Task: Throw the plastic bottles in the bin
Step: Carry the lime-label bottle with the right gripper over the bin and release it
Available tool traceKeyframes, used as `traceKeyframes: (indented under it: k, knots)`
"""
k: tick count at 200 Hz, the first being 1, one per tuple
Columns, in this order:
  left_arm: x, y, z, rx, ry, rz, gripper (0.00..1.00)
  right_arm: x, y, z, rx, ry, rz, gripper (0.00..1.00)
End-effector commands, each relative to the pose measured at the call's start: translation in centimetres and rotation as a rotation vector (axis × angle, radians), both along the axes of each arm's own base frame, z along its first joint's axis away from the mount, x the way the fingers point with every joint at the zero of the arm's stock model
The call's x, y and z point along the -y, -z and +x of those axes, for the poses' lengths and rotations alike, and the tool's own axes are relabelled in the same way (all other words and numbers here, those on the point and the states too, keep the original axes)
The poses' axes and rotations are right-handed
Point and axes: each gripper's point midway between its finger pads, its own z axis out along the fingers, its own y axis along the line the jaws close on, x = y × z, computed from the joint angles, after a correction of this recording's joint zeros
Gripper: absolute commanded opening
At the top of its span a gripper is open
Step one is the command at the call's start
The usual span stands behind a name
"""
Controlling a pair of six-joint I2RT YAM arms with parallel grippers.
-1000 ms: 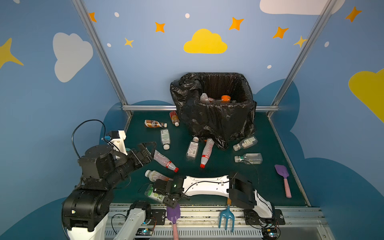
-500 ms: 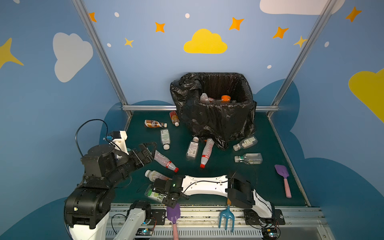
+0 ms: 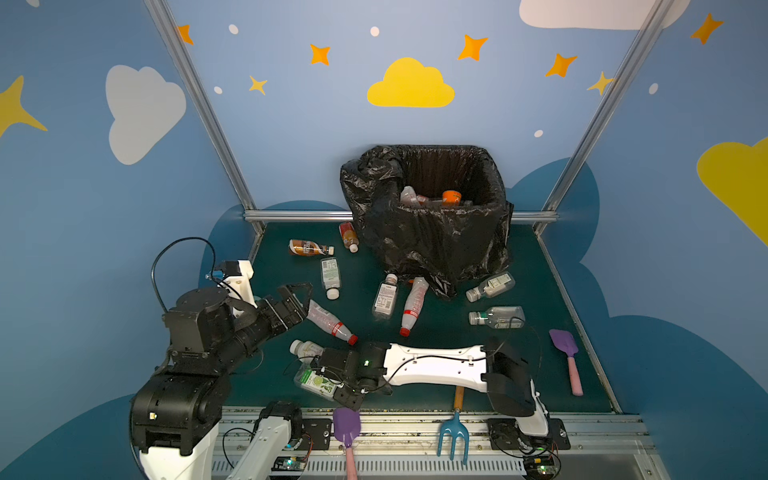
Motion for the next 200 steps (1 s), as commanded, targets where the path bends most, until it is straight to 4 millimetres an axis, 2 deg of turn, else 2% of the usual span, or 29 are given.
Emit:
traceKeyframes:
  k: [1,43,71,95,120,148,168,179,189,193,200]
  knots:
    - [-0.2,0.0,0.8,0.010,-0.009,0.017,0.99,0.7,-3.8,0.7,0.029,0.041,0.077,0.13]
    - [-0.9,-0.5,1.3,0.015,-0.035,0.058,0.99,5.0,-7.6,3.1,0.143,0.182,0.091,0.11]
    - [-1.7,-0.8,1.6,0.026,-0.070,0.095,0.99,9.0,-11.5,5.7,0.261,0.348,0.170,0.10]
    - [-2.5,-1.0,2.0,0.035,-0.109,0.133,0.99,12.7,-16.0,8.6,0.415,0.501,0.288,0.10]
    - [-2.8,-1.0,3.1,0.032,-0.124,0.146,0.98,16.3,-22.7,12.0,0.576,0.607,0.429,0.09]
    - [-2.3,-1.1,5.2,0.029,-0.114,0.121,0.98,19.8,-31.5,17.3,0.724,0.710,0.570,0.06]
    - [-1.8,-1.2,6.9,0.024,-0.099,0.099,0.98,21.4,-36.3,21.9,0.794,0.762,0.599,0.06]
    - [-1.6,-1.0,7.7,0.012,-0.092,0.089,0.99,22.0,-37.7,25.5,0.800,0.796,0.567,0.08]
    - [-1.6,-0.7,8.4,0.001,-0.093,0.085,0.99,22.1,-37.6,28.8,0.759,0.821,0.522,0.15]
    - [-1.1,-0.6,8.5,-0.005,-0.070,0.072,0.99,22.2,-37.4,30.0,0.742,0.833,0.502,0.20]
    - [-0.9,-0.4,8.8,-0.015,-0.062,0.064,1.00,22.3,-37.3,32.0,0.722,0.848,0.475,0.38]
